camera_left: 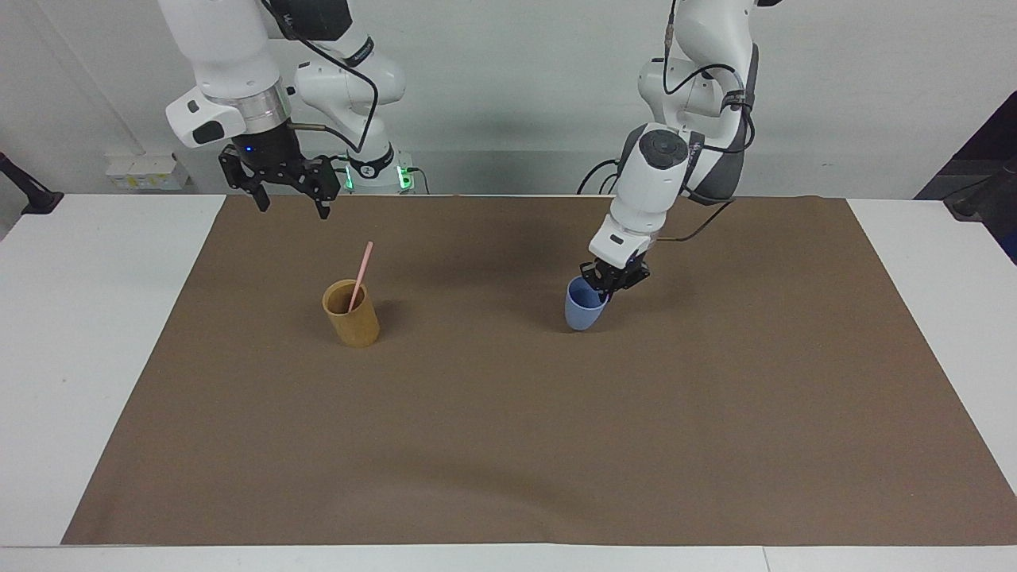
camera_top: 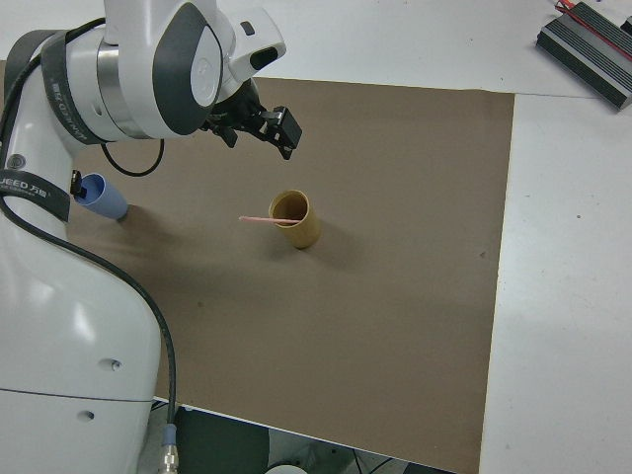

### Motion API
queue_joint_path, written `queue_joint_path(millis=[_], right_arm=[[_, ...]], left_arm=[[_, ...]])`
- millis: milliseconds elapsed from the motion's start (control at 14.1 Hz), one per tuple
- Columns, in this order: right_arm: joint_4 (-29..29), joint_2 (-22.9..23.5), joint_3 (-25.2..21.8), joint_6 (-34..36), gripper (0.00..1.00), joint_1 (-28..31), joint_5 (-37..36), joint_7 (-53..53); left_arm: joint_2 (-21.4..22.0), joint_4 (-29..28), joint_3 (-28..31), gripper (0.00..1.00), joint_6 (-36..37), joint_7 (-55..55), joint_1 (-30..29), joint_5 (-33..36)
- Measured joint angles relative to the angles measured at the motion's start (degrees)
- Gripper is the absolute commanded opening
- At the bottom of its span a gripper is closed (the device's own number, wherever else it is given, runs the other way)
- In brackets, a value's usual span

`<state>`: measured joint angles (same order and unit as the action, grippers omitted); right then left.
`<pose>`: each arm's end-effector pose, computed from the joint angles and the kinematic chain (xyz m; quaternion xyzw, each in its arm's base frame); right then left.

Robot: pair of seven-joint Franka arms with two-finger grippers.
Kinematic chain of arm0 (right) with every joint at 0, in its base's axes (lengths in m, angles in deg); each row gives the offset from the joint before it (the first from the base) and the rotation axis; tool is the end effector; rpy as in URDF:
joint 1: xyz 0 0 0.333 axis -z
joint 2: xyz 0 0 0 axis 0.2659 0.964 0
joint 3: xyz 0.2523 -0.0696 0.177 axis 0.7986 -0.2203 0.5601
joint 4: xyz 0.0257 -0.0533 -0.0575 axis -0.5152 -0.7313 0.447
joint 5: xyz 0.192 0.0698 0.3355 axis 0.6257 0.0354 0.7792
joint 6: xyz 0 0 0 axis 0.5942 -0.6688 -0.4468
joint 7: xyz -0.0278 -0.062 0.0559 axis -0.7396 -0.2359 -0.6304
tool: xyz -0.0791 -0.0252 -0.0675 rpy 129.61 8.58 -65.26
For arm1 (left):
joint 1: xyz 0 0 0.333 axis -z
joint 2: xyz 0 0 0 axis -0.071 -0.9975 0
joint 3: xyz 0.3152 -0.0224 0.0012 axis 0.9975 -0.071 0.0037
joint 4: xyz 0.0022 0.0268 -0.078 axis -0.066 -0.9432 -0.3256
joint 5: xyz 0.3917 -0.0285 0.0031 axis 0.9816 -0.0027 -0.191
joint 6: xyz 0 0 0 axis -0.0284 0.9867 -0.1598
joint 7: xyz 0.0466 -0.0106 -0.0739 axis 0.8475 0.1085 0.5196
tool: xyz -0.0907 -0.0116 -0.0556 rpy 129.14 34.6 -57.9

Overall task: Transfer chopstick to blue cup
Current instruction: 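Carry the blue cup to table center while the right gripper reaches the tan cup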

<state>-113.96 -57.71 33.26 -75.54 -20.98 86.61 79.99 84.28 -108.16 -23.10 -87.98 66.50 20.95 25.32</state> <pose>0.5443 0.0544 0.6261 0.9974 -0.0684 0.0120 0.0196 0.4980 -0.2783 0.3854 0.9984 0.0172 0.0278 0.0461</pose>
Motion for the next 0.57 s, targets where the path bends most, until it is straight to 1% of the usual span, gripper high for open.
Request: queue_joint_path(millis=[71,142,212,283,354,566], right_arm=[[-0.50,-0.08,0.06,-0.25,1.00,-0.21,0.00,0.00],[-1.12,-0.21,0.13,-0.87,1.00,-0.25,0.00,0.00],[-1.91,-0.41,0.13,-1.70,1.00,-0.24,0.00,0.00],[-3.07,-0.76,0.13,-2.70,1.00,-0.27,0.00,0.00],[-4.58,-1.13,0.14,-4.04,1.00,-0.42,0.00,0.00],[-10.97,-2.05,0.20,-9.37,1.00,-1.82,0.00,0.17]], left_arm=[[-0.12,-0.17,0.00,0.04,-0.14,-0.01,0.00,0.00],[-0.13,-0.24,0.00,0.15,-0.17,-0.02,0.00,0.00],[-0.13,-0.24,0.00,0.44,-0.20,-0.03,0.00,0.00],[-0.13,-0.24,0.00,0.80,-0.25,-0.05,0.00,0.00],[-0.13,-0.23,0.00,1.00,-0.30,-0.06,0.00,0.00],[-0.12,-0.13,0.00,1.00,-0.35,-0.11,0.00,0.00]])
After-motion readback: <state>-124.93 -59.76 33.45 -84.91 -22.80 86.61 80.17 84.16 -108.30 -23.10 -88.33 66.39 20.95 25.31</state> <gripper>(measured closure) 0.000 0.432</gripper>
